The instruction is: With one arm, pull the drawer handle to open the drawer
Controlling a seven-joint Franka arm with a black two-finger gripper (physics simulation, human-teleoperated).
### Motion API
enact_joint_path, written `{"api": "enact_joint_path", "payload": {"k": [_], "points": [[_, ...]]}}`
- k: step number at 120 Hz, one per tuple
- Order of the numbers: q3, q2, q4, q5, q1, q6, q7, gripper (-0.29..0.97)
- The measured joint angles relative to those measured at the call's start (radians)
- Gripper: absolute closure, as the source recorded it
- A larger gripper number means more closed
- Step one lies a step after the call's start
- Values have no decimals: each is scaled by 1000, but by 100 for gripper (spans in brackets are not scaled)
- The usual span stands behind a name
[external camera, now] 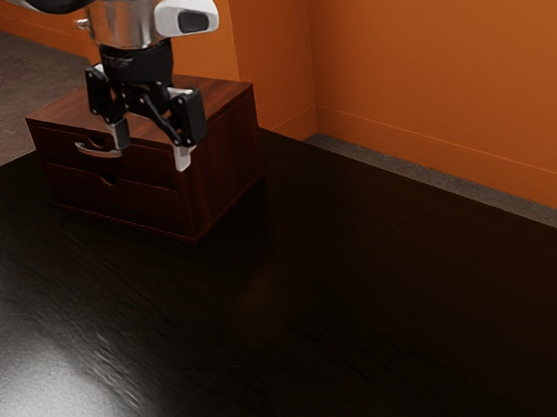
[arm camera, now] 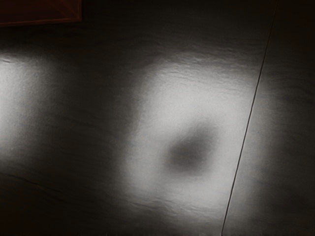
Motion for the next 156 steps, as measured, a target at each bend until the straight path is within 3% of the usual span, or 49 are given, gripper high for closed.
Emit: {"api": "enact_joint_path", "payload": {"k": [20,30,40,66,95,102,112,134,142,156], "points": [[1,-3,10,-1,8,-5,-12,0],[-5,-45,177,6,14,-16,-19,0],[-34,-53,235,11,52,-9,-24,0],[-61,-32,239,-3,114,41,-36,0],[-81,-31,201,-8,102,63,-44,0],[-101,-67,55,-35,100,91,-46,0],[-109,-262,-329,-74,30,191,-48,0],[-79,-820,-881,-104,-13,245,-58,0],[0,-952,-974,-75,-24,242,-29,0],[145,-989,-987,52,-7,287,144,0]]}}
